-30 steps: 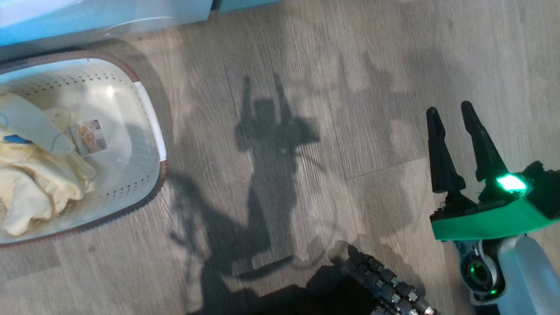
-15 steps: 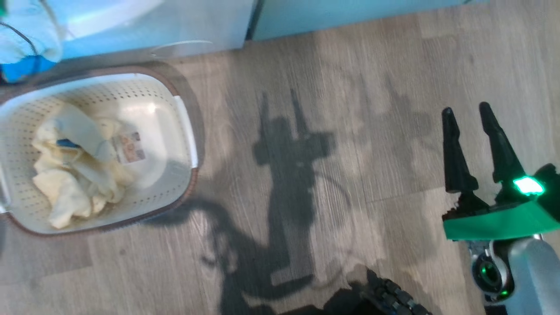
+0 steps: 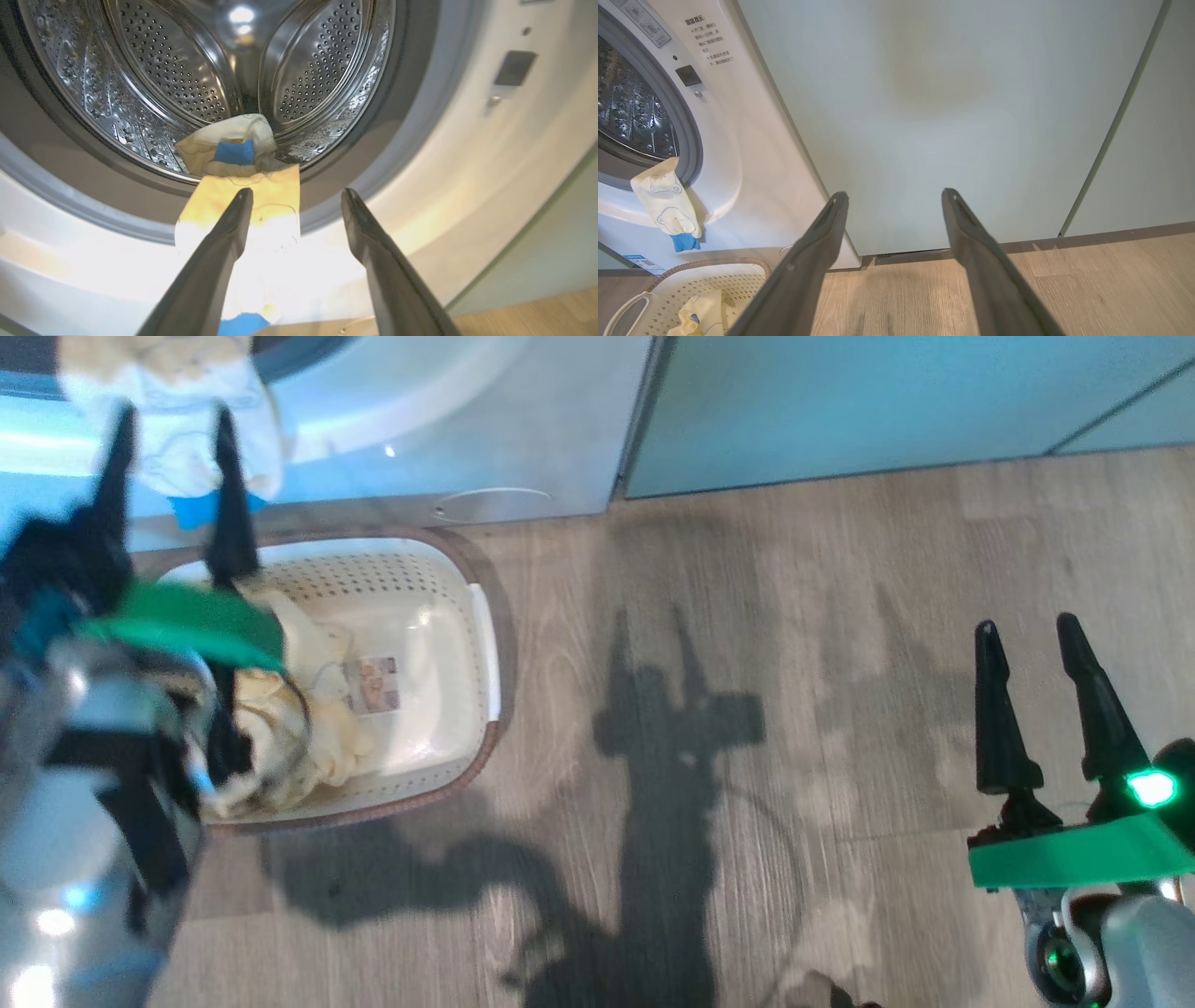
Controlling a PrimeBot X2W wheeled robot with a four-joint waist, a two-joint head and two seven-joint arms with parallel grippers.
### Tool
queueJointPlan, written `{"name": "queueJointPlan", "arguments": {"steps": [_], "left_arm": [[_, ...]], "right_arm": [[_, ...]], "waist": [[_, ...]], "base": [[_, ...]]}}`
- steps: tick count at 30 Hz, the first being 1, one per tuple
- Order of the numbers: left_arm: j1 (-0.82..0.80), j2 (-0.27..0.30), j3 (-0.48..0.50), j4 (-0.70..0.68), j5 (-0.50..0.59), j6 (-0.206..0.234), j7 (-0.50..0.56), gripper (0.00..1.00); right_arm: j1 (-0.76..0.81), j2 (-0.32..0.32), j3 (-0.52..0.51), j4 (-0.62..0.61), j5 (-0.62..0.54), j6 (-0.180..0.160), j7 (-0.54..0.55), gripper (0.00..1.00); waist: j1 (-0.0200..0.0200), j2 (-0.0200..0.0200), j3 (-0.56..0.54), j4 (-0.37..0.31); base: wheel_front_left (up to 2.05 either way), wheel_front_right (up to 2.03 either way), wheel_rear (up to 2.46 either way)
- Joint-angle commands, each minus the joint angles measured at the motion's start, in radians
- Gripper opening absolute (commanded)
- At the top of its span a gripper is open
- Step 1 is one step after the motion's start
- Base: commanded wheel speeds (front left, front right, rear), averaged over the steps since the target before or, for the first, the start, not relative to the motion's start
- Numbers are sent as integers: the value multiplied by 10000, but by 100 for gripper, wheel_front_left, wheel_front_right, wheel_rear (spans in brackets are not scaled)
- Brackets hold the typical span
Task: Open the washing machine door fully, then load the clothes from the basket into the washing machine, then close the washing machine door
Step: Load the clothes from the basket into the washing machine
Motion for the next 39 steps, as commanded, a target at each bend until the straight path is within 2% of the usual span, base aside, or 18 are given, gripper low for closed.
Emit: {"name": "queueJointPlan", "arguments": {"steps": [1, 7, 12, 24, 39], "left_arm": [[220, 313, 330, -611, 130, 154, -14, 100], [2202, 16, 159, -2439, 236, 809, 216, 100], [3190, -344, -191, -3078, 237, 1031, 255, 100], [4476, -981, -861, -2702, -91, 929, 136, 100], [4729, -1061, -961, -2389, -330, 802, 49, 100]], "right_arm": [[190, -25, 125, -282, -81, 0, -65, 100], [438, -200, 47, -228, -224, 0, -65, 100], [679, -356, 29, -117, -307, 0, -65, 100], [1295, -491, 199, 245, -385, 0, -65, 100], [1716, -546, 455, 312, -383, 0, -65, 100]], "waist": [[2, -1, -215, 228], [2, -1, -663, 683], [2, -1, -1125, 1098], [2, -1, -2376, 1571], [2, -1, -2970, 1515]], "base": [[0, 0, 0], [0, 0, 0], [0, 0, 0], [0, 0, 0], [0, 0, 0]]}}
